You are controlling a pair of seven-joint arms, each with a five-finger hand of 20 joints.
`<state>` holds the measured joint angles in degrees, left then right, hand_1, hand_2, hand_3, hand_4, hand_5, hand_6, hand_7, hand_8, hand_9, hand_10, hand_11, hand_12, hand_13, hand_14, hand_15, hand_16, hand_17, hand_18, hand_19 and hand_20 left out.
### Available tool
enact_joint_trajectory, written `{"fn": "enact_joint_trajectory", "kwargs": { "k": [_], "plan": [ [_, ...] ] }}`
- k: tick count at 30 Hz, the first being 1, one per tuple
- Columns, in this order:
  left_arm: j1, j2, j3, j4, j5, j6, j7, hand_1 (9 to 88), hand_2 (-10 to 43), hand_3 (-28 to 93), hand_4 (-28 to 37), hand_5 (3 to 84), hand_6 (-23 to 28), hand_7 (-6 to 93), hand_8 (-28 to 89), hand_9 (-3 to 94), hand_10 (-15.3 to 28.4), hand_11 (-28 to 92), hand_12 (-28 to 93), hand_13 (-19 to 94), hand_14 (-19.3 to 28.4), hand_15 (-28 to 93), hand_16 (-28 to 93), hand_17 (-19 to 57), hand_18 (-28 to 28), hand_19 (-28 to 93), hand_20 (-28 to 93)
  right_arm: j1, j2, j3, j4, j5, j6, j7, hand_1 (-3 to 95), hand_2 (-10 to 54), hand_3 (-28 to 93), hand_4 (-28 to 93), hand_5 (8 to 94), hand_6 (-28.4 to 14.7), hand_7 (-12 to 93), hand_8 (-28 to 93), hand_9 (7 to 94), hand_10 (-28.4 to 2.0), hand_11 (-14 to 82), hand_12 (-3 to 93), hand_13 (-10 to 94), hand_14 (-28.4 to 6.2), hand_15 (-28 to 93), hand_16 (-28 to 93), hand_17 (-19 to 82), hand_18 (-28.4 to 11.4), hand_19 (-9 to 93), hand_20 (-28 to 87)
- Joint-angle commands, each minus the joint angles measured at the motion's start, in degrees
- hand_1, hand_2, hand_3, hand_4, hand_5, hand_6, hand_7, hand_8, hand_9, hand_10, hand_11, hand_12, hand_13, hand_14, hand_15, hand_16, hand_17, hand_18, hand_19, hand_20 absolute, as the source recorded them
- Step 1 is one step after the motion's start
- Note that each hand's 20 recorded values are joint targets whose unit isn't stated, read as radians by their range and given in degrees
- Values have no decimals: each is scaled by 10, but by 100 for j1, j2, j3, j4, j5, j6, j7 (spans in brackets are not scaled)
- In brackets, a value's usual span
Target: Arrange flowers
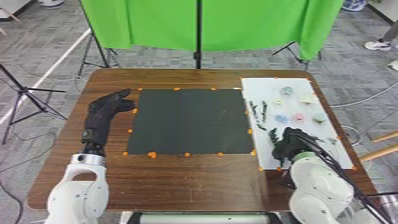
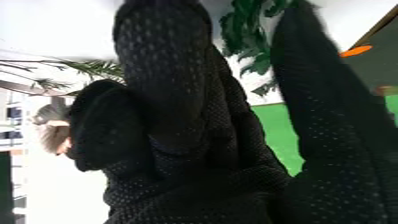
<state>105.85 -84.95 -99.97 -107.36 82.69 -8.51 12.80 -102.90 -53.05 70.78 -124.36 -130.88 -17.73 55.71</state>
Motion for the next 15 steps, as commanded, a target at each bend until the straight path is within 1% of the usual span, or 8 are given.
{"fn": "enact_joint_trajectory", "kwargs": {
  "k": [1,2,3,4,7,8,12,15],
  "plan": [
    [85,-89,-14,-19,-44,-60,-86,333,100,548,-189,539,85,90,-45,549,181,253,123,444,227,370,-44,85,186,368,217,-407,-44,-250,348,-164,425,-101,595,-95,455,-55,715,-96,154,151,883,-148,196,316,937,-12,512,176,752,-23,777,450],
    [71,-93,-14,-11,-38,-74,-88,334,100,548,-189,539,84,91,-45,549,181,253,123,444,227,370,-44,85,186,368,217,-396,-44,-257,358,-147,444,-101,739,-95,81,196,720,-89,167,208,886,-141,206,336,937,-10,526,172,758,-22,776,465],
    [65,-91,-9,-5,-38,-71,-86,334,100,548,-189,539,84,91,-45,549,181,253,124,444,227,370,-44,85,186,368,217,-393,-28,-280,375,-168,498,-129,848,-95,-195,376,722,-83,182,257,893,-135,224,359,937,-7,538,168,761,-25,780,478],
    [58,-97,-5,-1,-34,-69,-82,333,100,548,-189,539,84,91,-45,549,181,253,124,444,227,370,-44,85,186,368,217,-393,-24,-292,389,-178,520,-155,875,-95,-262,417,722,-77,199,276,893,-132,247,372,937,-6,548,168,764,-26,785,482],
    [63,-108,-5,-13,-31,-72,-81,332,99,549,-189,539,84,91,-45,548,181,253,123,444,227,370,-44,85,186,367,216,-406,-3,-328,435,-252,594,-225,892,-95,-281,443,715,-67,249,288,889,-125,290,393,937,-5,566,166,768,-28,799,485],
    [70,-109,-9,-20,-34,-70,-78,332,99,549,-189,539,84,91,-45,548,181,253,124,444,227,370,-44,85,186,367,216,-410,9,-338,448,-262,672,-258,903,-95,-282,452,708,-63,282,277,891,-121,288,411,937,-4,576,164,767,-30,803,488],
    [49,-95,-16,-12,-41,-71,-75,332,99,549,-189,539,85,90,-45,548,181,252,123,444,227,370,-44,84,186,368,216,-431,30,-302,430,-205,923,-264,932,-95,-278,515,698,-51,351,259,894,-112,292,444,937,-1,601,165,767,-35,821,487],
    [54,-86,-21,-17,-71,-60,-75,333,99,548,-189,539,85,91,-45,548,181,252,124,443,227,369,-44,84,186,368,216,-396,78,-254,346,-168,1132,-294,935,-95,-269,545,700,-52,365,257,893,-112,315,445,937,1,611,168,768,-36,832,488]
  ]
}}
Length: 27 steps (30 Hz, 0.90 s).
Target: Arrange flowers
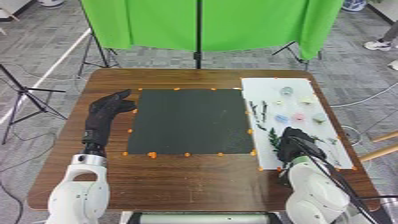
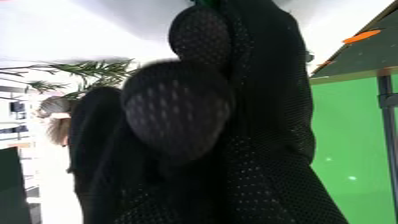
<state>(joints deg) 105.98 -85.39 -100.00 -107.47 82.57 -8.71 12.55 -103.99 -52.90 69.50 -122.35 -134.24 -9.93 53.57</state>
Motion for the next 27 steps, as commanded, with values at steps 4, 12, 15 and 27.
{"fn": "enact_joint_trajectory", "kwargs": {
  "k": [4,12,15,27],
  "plan": [
    [37,-38,-21,-5,-73,-40,-54,333,99,548,-188,539,85,90,-45,549,181,252,124,443,228,369,-43,84,185,367,216,-118,146,-55,-21,163,659,-129,922,-95,-241,560,699,-55,392,253,885,-118,345,443,937,2,628,172,771,-39,845,489],
    [43,67,-12,-12,-120,-1,-57,332,99,549,-189,538,85,90,-45,548,181,252,124,443,228,369,-43,83,186,368,217,200,366,87,-427,292,1141,-106,923,-95,-248,587,693,-57,416,243,881,-121,369,444,937,6,642,172,774,-40,857,486],
    [35,209,-7,1,-163,26,-63,333,99,548,-189,538,85,90,-45,548,181,252,124,443,228,370,-43,83,186,368,217,324,382,204,-594,356,1221,-124,921,-95,-245,589,693,-57,419,240,881,-121,374,441,937,6,643,172,773,-40,859,485],
    [42,769,125,402,-879,580,43,333,99,550,-190,540,84,94,-44,545,180,253,124,443,227,370,-43,83,186,369,216,1592,536,-334,-617,3744,2896,-63,910,-95,-219,581,685,-58,435,235,879,-123,387,432,937,8,647,170,776,-37,864,475]
  ]
}}
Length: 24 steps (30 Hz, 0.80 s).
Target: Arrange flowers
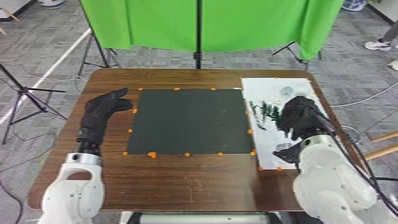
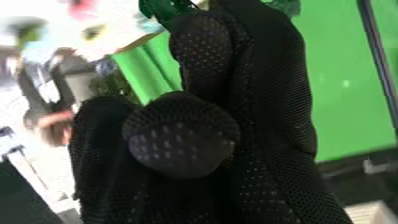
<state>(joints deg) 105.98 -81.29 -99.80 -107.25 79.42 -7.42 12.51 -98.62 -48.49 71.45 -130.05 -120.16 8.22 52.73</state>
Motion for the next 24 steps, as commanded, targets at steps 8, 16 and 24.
{"fn": "enact_joint_trajectory", "kwargs": {
  "k": [8,16,24],
  "plan": [
    [248,704,121,713,-774,648,257,325,97,563,-190,539,81,99,-46,537,175,253,124,434,222,362,-43,85,178,346,207,2693,-194,-2039,725,3823,1683,-54,906,-95,-212,583,682,-60,444,230,879,-125,389,428,937,8,646,168,776,-34,860,467],
    [550,944,71,544,-629,1176,102,321,92,576,-195,539,78,106,-48,536,171,254,123,429,220,356,-39,83,176,327,205,3822,-636,-3691,1320,4500,2003,42,906,-95,-207,578,677,-60,460,220,876,-125,387,426,937,6,635,164,779,-31,851,457],
    [471,1047,204,507,-430,1305,85,321,95,575,-199,539,77,110,-50,536,172,255,123,429,220,355,-39,83,176,325,209,4264,-1311,-4513,2126,4572,2469,211,893,-95,-159,536,670,-62,477,202,875,-125,385,423,937,6,629,165,781,-30,842,455]
  ]
}}
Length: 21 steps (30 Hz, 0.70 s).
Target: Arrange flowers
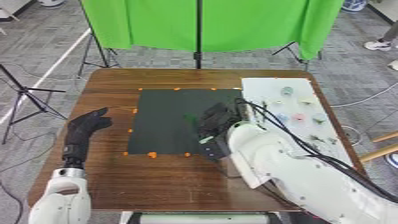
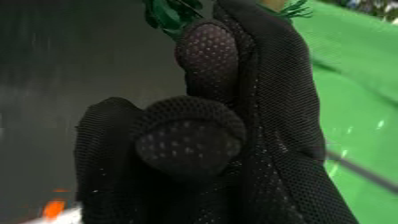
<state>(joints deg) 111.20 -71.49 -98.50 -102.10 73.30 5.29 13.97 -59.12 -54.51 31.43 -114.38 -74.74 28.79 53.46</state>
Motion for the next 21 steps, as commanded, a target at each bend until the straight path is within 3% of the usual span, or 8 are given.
{"fn": "enact_joint_trajectory", "kwargs": {
  "k": [1,6,9,16,17,18,19,21],
  "plan": [
    [-49,73,78,-20,179,52,-55,321,95,575,-199,539,77,110,-50,536,172,255,123,429,220,355,-39,83,176,325,210,329,-786,-580,650,13,458,104,891,-95,-155,533,670,-62,477,202,875,-126,384,423,937,7,629,165,782,-30,839,455],
    [-214,85,184,66,133,102,24,321,96,575,-199,539,77,111,-50,537,173,256,123,429,220,357,-38,82,176,326,211,411,-1124,-816,976,120,748,-44,891,-95,-151,526,668,-61,479,200,875,-125,381,421,937,6,624,162,783,-30,830,453],
    [-359,73,327,152,148,44,41,321,96,575,-199,539,77,112,-50,539,173,257,123,430,221,358,-39,82,177,327,212,330,-1270,-826,1054,116,792,-62,888,-95,-147,524,665,-61,486,199,873,-123,380,422,937,6,621,162,784,-29,827,455],
    [-702,204,593,294,180,-35,53,320,97,574,-200,540,77,112,-51,539,173,258,123,431,221,360,-39,82,177,330,213,428,-1613,-927,1265,403,1063,-237,872,-95,-103,498,659,-60,498,191,873,-122,378,420,937,6,615,162,786,-28,817,465],
    [-797,228,642,342,172,-49,72,320,97,575,-200,541,77,112,-51,539,174,258,123,431,221,360,-39,82,177,330,213,465,-1640,-957,1287,470,1170,-320,812,-95,65,378,657,-62,502,190,872,-120,378,423,937,6,616,167,787,-24,804,494],
    [-810,220,661,345,164,-50,69,320,98,574,-200,541,77,112,-51,539,174,258,123,431,221,360,-39,82,177,330,213,459,-1687,-941,1319,525,1211,-347,717,-95,357,142,657,-61,501,191,872,-121,377,422,937,7,613,165,791,-26,787,522],
    [-888,219,713,395,165,-91,73,320,97,574,-200,541,77,113,-51,539,174,258,123,432,221,360,-39,82,177,330,213,457,-1703,-927,1341,572,1290,-398,680,-95,473,46,655,-61,502,191,872,-121,376,421,937,7,612,165,792,-26,780,531],
    [-944,178,754,441,182,-144,96,319,97,576,-198,540,77,112,-51,539,173,258,123,432,221,361,-39,82,177,330,213,458,-1749,-892,1395,640,1357,-441,671,-95,507,12,653,-62,504,191,872,-122,375,420,937,7,610,164,792,-25,777,529]
  ]
}}
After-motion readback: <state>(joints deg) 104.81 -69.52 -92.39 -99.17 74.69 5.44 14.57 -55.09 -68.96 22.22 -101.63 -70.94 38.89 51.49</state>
